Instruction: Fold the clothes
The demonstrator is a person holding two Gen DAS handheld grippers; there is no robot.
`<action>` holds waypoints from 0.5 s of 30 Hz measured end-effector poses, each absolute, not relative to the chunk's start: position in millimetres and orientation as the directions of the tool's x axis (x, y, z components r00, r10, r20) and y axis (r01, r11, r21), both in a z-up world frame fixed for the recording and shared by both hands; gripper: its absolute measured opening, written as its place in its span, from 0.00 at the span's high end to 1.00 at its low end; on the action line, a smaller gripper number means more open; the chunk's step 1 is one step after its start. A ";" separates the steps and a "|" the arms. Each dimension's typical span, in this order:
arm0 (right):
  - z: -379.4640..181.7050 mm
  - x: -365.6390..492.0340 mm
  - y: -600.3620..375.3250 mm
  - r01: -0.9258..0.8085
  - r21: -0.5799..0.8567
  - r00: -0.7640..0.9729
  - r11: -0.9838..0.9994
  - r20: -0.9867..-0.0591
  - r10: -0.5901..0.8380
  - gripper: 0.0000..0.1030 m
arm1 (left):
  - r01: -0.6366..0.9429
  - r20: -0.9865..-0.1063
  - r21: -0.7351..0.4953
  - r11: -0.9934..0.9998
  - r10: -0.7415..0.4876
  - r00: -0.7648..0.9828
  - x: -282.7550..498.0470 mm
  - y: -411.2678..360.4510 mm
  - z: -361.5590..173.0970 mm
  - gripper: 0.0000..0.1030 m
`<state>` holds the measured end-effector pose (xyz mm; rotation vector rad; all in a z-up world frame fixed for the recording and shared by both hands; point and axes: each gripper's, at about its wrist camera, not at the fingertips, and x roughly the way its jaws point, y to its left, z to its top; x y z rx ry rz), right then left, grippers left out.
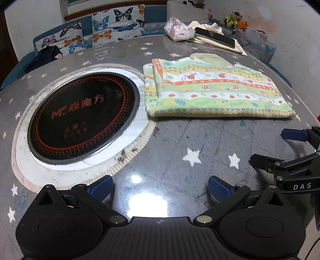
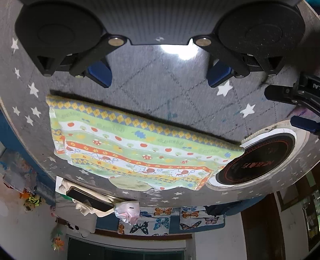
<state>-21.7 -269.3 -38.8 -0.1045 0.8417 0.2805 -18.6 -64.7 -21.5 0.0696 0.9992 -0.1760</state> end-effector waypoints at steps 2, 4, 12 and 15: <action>-39.0 -24.6 -269.9 -0.290 0.020 0.634 0.957 -0.746 0.207 0.00 | 0.167 -0.846 -0.030 0.985 -0.114 0.520 -19.4 -63.8 -23.8 0.00; -38.9 -26.6 -269.9 -0.292 0.017 0.633 0.956 -0.746 0.207 0.00 | 0.163 -0.844 -0.026 0.986 -0.109 0.525 -21.0 -64.3 -24.8 0.00; -39.3 -28.4 -268.3 -0.284 0.009 0.632 0.959 -0.751 0.194 0.00 | 0.149 -0.839 -0.009 0.989 -0.089 0.537 -26.1 -66.9 -26.3 0.00; -39.7 -29.2 -268.7 -0.283 0.009 0.636 0.959 -0.747 0.195 0.00 | 0.145 -0.836 -0.001 0.989 -0.080 0.542 -27.3 -67.9 -26.8 0.00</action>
